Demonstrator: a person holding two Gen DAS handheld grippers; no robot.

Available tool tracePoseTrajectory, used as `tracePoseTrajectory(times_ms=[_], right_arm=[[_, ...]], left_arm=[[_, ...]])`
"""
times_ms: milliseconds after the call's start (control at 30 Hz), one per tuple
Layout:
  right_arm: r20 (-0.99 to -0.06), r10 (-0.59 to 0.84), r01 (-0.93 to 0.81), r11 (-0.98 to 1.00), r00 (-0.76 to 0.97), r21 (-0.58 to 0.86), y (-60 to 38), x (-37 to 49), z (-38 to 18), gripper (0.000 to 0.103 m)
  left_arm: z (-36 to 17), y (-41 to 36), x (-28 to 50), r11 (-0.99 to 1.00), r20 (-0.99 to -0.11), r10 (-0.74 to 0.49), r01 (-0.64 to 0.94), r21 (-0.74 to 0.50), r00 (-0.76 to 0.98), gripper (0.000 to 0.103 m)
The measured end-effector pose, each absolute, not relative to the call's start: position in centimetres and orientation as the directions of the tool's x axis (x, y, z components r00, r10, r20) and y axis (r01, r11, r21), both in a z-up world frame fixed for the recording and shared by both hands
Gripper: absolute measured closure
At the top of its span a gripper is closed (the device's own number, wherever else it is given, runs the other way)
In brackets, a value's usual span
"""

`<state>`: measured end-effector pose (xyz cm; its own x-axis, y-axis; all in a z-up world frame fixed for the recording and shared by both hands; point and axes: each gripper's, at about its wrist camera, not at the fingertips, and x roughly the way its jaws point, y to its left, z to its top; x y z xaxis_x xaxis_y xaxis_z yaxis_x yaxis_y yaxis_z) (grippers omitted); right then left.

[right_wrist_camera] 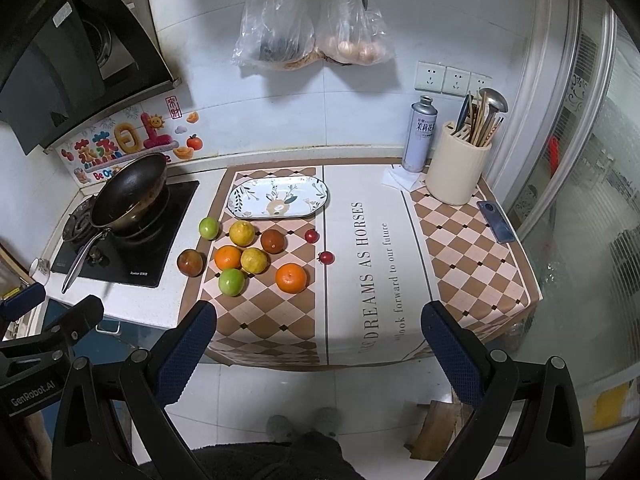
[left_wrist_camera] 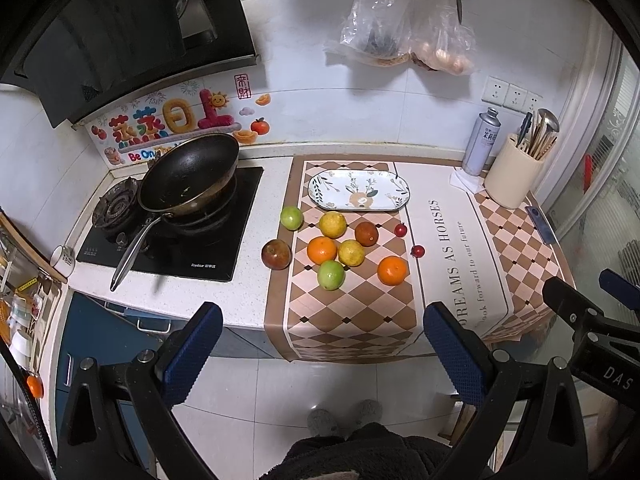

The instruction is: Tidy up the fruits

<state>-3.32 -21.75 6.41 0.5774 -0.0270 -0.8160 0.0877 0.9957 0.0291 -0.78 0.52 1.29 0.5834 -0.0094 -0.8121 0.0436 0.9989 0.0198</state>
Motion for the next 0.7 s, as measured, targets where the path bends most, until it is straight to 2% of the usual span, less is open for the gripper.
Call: tracePoseTrajectory(times_ms=[367,500,700], right_arm=[[-0.814,-0.024,0.09,0.995,0.58,0.035,-21.9,-3.4,6.4,0.0],[-0.81,0.002,0.107,0.991,0.587,0.08,-22.6,-2.6,6.1,0.0],[-0.833,0.121,0.094,0.975,0.539,0.203,-25.0,1.7,1.6,0.0]], left_arm=[[1.2,0.0,-1.0,0.999,-0.81,-0.009,0.043,0.021,0.587,0.0],[1.4,-0.6,-0.4,0.999,-0.793,0.004,0.024,0.023,0.61,0.0],[-0.9,-0.2,3.3,0.99,-0.745,0.138,-0.085,0.11,0.653,0.0]])
